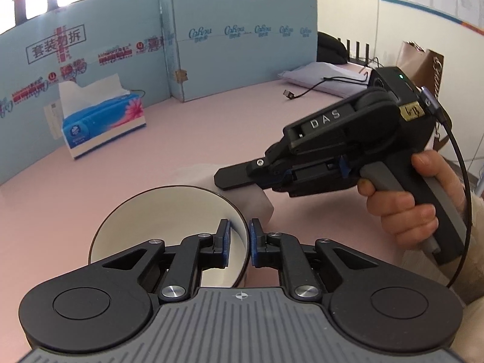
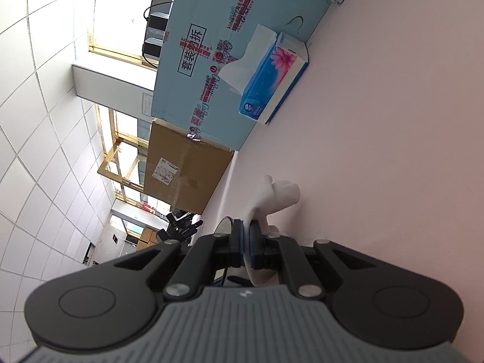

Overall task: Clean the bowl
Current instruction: 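Rub the cloth on the bowl's outer wall with the right gripper while the left gripper holds the rim, then keep wiping the bowl's outer wall with the right gripper while the left gripper holds the bowl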

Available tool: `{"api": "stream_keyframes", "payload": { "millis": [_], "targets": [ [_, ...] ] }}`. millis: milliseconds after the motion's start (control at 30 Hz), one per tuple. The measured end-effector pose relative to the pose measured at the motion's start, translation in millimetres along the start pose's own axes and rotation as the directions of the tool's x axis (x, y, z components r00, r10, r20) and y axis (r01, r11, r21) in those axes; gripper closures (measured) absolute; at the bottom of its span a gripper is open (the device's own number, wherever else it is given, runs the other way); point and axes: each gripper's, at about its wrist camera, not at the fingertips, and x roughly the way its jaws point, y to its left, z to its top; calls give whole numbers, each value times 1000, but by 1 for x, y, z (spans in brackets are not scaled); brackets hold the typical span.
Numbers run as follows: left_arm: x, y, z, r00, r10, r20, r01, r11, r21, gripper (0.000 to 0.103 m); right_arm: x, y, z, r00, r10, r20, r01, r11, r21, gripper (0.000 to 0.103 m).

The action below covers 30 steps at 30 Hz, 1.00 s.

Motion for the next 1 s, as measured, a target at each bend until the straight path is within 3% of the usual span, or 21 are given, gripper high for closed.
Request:
{"api": "stream_keyframes", "payload": {
  "millis": [267, 600, 1000],
  "targets": [
    [-27, 23, -13, 995, -79, 54, 83, 994, -67, 94, 4, 6, -5, 999, 31, -10, -31, 999, -6, 96],
    [-41, 48, -26, 978, -161, 132, 181, 970, -160, 95, 20, 17, -11, 985, 169, -26, -169, 985, 18, 96],
    [-50, 62, -41, 957, -226, 184, 257, 951, -169, 95, 53, 22, 3, 991, 132, -37, -132, 991, 5, 96]
  ]
}}
